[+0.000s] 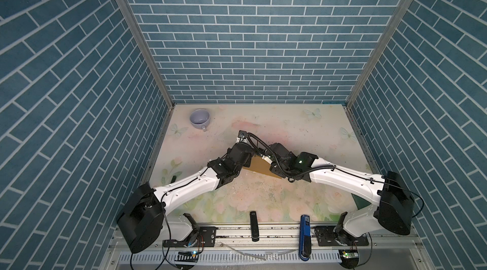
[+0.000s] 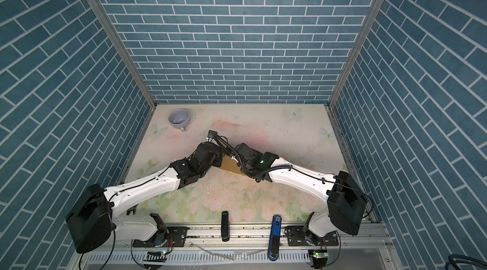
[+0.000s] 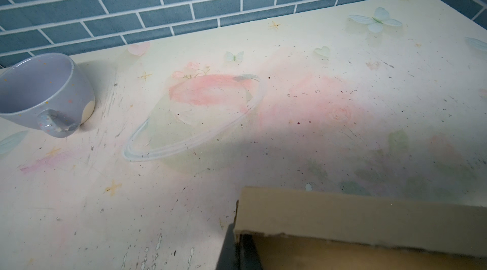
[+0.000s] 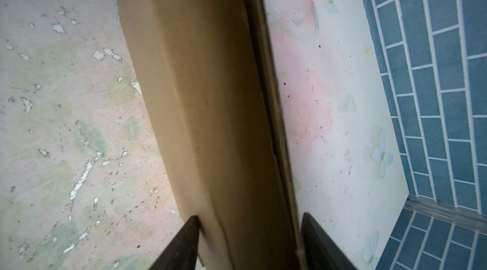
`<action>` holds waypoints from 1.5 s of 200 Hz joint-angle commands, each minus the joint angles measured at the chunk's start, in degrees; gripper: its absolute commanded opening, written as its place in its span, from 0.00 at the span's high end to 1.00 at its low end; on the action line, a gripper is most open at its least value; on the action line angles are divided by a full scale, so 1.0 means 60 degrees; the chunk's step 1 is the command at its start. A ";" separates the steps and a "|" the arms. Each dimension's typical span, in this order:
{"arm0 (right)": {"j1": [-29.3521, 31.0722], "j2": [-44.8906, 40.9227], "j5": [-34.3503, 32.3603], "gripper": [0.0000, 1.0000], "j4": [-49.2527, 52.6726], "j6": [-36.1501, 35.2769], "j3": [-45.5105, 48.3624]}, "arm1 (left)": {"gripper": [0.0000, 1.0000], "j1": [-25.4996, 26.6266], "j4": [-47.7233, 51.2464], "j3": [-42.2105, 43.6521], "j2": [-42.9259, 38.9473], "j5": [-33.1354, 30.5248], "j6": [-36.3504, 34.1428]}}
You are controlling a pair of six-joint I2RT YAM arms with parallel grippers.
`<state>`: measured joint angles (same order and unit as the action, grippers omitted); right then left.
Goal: Fold the paper box
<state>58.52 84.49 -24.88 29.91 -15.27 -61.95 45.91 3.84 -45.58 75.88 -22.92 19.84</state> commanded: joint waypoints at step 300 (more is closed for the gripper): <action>0.0427 0.0561 0.0092 0.57 -0.0656 -0.0092 -0.0382 | 0.78 0.0083 0.0916 0.1012 -0.0440 0.0172 -0.0266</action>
<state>60.75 85.54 -25.65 26.00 -17.43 -62.33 45.93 1.98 -42.41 73.12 -23.59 19.18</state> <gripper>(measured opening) 0.430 0.181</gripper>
